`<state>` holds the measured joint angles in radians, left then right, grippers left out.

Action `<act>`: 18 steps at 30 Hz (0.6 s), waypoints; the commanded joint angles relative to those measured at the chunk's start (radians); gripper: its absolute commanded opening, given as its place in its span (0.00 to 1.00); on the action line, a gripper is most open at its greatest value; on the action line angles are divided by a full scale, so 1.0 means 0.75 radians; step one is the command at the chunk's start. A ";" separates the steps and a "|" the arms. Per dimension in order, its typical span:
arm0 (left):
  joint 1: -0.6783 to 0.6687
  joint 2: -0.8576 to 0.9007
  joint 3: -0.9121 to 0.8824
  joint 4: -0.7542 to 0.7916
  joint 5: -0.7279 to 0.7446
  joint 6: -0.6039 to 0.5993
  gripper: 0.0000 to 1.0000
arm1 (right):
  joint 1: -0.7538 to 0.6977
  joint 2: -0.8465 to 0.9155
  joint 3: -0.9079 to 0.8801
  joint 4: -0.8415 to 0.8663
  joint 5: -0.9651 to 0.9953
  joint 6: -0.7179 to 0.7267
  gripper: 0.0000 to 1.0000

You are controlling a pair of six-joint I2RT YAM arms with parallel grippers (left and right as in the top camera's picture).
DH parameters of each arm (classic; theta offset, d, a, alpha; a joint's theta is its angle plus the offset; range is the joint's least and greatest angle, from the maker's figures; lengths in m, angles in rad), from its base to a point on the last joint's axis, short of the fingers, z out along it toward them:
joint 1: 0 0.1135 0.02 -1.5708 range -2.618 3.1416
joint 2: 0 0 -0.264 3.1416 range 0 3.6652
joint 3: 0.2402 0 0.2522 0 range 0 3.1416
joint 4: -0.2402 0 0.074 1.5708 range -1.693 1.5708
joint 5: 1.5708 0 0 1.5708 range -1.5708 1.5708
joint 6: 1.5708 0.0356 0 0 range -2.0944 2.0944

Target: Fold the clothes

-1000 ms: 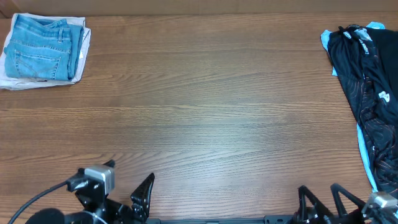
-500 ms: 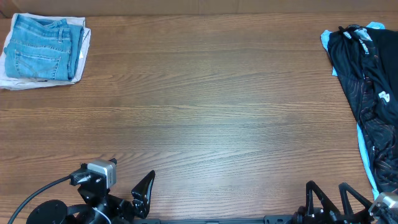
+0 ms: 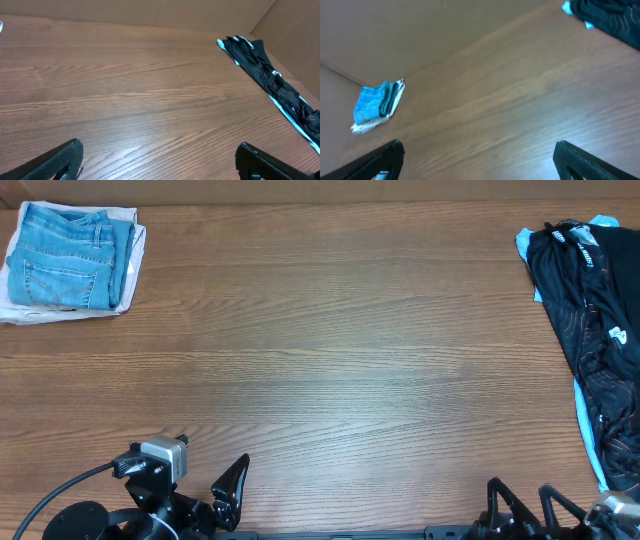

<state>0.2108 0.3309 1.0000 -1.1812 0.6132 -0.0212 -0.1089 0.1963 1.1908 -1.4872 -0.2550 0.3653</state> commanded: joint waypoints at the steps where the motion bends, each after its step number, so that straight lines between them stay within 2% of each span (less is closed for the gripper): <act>1: -0.005 0.001 -0.014 0.002 0.007 0.029 1.00 | 0.003 0.004 -0.001 -0.045 0.011 0.003 1.00; 10: -0.005 0.001 -0.013 0.001 0.006 0.029 1.00 | 0.003 0.004 -0.001 -0.197 0.012 0.003 1.00; 18: -0.005 0.001 -0.013 0.002 0.007 0.029 1.00 | 0.003 0.004 -0.001 0.181 0.043 -0.011 1.00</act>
<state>0.2108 0.3309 1.0000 -1.1816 0.6132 -0.0212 -0.1089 0.1967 1.1881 -1.4021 -0.2501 0.3660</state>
